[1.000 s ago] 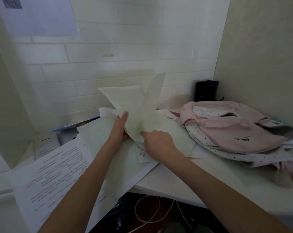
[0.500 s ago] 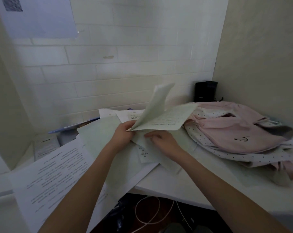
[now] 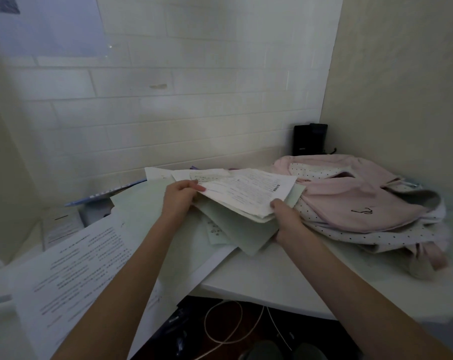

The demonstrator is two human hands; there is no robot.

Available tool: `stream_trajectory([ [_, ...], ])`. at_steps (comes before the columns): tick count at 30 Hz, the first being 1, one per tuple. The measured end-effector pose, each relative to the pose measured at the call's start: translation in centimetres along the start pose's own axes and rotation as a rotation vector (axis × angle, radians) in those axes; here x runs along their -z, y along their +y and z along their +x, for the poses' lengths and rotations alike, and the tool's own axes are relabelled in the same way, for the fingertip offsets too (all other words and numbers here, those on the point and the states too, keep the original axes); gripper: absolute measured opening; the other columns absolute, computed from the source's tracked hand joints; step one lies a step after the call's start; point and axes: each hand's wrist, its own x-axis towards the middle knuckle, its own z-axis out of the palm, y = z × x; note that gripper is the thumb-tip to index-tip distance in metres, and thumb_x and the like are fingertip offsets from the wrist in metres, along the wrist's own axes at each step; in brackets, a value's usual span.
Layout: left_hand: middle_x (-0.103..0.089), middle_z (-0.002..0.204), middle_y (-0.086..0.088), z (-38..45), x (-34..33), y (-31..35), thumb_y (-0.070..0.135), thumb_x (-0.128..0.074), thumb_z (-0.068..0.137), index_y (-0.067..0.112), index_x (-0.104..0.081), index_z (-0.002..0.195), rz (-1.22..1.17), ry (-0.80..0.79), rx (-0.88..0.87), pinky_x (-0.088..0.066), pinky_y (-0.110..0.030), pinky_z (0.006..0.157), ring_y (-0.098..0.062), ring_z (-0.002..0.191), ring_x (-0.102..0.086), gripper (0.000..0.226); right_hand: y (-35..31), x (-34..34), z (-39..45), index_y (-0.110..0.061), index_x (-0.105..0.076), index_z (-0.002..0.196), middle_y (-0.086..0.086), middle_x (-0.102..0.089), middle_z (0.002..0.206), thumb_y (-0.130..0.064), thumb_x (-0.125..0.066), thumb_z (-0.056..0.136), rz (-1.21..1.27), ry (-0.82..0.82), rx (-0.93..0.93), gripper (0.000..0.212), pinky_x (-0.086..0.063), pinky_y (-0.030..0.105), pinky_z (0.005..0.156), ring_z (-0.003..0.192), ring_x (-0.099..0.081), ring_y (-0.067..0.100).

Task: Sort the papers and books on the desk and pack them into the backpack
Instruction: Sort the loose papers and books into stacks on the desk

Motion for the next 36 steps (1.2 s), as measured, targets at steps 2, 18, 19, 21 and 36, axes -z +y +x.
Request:
stream_trajectory([
  [2, -0.060, 0.110, -0.013, -0.3, 0.0, 1.1, -0.002, -0.038, 0.076, 0.017, -0.073, 0.058, -0.138, -0.166, 0.123, -0.053, -0.031, 0.064, -0.032, 0.093, -0.054, 0.044, -0.1, -0.1, -0.2, -0.008, -0.039, 0.134, 0.012, -0.055, 0.129, -0.011, -0.066, 0.078, -0.072, 0.033, 0.006, 0.063, -0.049, 0.045, 0.096, 0.111, -0.056, 0.029],
  [18, -0.069, 0.104, -0.013, 2.0, 2.6, 1.7, 0.042, -0.065, 0.079, 0.007, -0.057, 0.123, -0.249, -0.713, 0.421, -0.060, -0.038, 0.074, -0.026, 0.082, -0.072, 0.057, 0.3, 1.6, 0.5, -0.004, -0.052, 0.129, 0.015, -0.060, 0.127, 0.008, -0.061, 0.082, -0.086, 0.039, 0.209, 0.049, -0.048, 0.046, 0.095, 0.110, -0.058, 0.034],
  [19, -0.069, 0.100, -0.012, 2.0, 2.1, 2.0, 0.047, -0.057, 0.086, 0.006, -0.058, 0.119, -0.218, -0.683, 0.424, -0.061, -0.035, 0.070, -0.024, 0.077, -0.072, 0.052, 0.3, 1.7, 0.2, -0.006, -0.054, 0.129, 0.013, -0.061, 0.126, 0.008, -0.060, 0.083, -0.096, 0.020, 0.243, 0.048, -0.049, 0.046, 0.094, 0.109, -0.059, 0.032],
  [21, -0.073, 0.089, -0.008, 1.9, 1.1, 2.3, 0.043, -0.052, 0.093, 0.006, -0.061, 0.111, -0.060, -0.638, 0.413, -0.059, -0.028, 0.059, -0.018, 0.070, -0.071, 0.042, 0.0, 1.8, -0.6, -0.008, -0.055, 0.127, 0.010, -0.063, 0.123, 0.007, -0.059, 0.084, -0.086, -0.063, 0.261, 0.046, -0.052, 0.041, 0.085, 0.100, -0.061, 0.027],
  [36, -0.067, 0.120, -0.008, 1.7, 1.0, 4.2, 0.000, -0.078, 0.065, 0.011, -0.058, 0.124, -0.016, -0.693, -0.061, -0.054, -0.044, 0.090, -0.027, 0.111, -0.064, 0.063, -6.4, 1.0, -3.0, -0.008, -0.054, 0.126, 0.007, -0.070, 0.114, -0.016, -0.078, 0.076, -0.127, -0.568, 0.502, 0.056, -0.056, 0.044, 0.085, 0.101, -0.069, 0.025],
])
